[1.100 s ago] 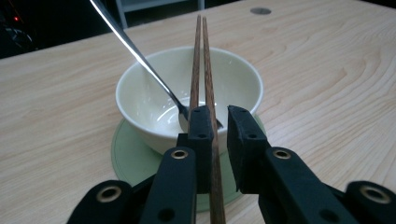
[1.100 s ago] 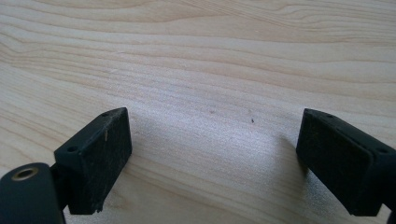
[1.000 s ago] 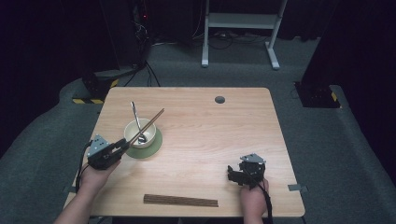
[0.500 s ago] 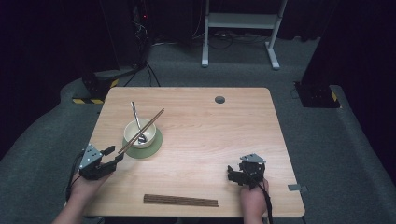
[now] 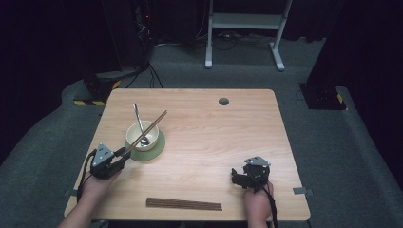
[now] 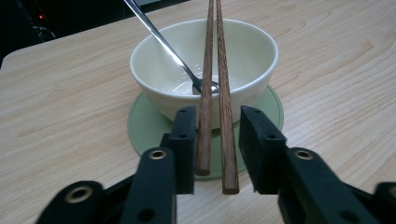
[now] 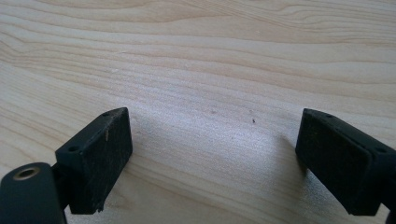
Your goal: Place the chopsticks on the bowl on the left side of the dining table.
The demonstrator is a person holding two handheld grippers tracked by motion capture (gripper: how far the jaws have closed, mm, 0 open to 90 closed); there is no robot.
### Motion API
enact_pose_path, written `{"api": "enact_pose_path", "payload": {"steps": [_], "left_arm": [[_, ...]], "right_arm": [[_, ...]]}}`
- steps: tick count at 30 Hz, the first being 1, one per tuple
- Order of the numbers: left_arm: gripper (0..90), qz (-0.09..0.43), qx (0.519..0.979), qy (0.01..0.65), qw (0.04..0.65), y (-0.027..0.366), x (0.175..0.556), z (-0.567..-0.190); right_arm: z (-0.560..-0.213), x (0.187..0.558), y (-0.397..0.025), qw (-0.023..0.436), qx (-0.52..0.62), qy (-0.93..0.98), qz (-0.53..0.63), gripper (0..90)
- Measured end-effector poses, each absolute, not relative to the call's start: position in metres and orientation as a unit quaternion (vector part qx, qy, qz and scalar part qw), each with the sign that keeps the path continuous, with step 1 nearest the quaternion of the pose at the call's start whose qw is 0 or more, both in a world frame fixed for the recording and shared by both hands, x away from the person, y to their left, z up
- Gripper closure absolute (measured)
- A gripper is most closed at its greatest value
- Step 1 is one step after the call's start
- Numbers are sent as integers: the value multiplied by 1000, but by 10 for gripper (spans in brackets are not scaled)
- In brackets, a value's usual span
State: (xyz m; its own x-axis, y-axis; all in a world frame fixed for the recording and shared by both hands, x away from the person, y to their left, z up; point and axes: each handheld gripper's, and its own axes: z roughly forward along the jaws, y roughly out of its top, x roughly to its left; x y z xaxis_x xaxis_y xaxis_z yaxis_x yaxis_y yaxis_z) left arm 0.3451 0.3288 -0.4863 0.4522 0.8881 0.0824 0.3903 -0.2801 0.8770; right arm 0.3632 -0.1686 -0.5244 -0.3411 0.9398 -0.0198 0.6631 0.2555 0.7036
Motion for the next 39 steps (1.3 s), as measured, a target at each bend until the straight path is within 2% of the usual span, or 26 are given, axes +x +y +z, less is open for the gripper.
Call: {"api": "enact_pose_path", "payload": {"steps": [1,4,21,24,28,32,39], "left_arm": [[743,298,743,430,419,329,346,-486],[761,291,744,430,421,330,348,-486],[767,254,759,405,442,326,346,-483],[767,249,761,400,446,327,346,-483],[767,246,758,406,446,330,345,-483],[762,249,758,407,445,332,345,-482],[590,251,759,411,439,332,343,-482]], "right_arm": [[-524,363,-169,226,528,759,307,105],[-524,363,-168,226,527,760,306,105],[-524,362,-167,234,522,762,303,113],[-521,355,-157,276,486,777,291,137],[-507,354,-139,281,474,770,321,131],[-493,356,-111,264,461,772,349,131],[-475,375,-63,249,437,781,371,160]]}}
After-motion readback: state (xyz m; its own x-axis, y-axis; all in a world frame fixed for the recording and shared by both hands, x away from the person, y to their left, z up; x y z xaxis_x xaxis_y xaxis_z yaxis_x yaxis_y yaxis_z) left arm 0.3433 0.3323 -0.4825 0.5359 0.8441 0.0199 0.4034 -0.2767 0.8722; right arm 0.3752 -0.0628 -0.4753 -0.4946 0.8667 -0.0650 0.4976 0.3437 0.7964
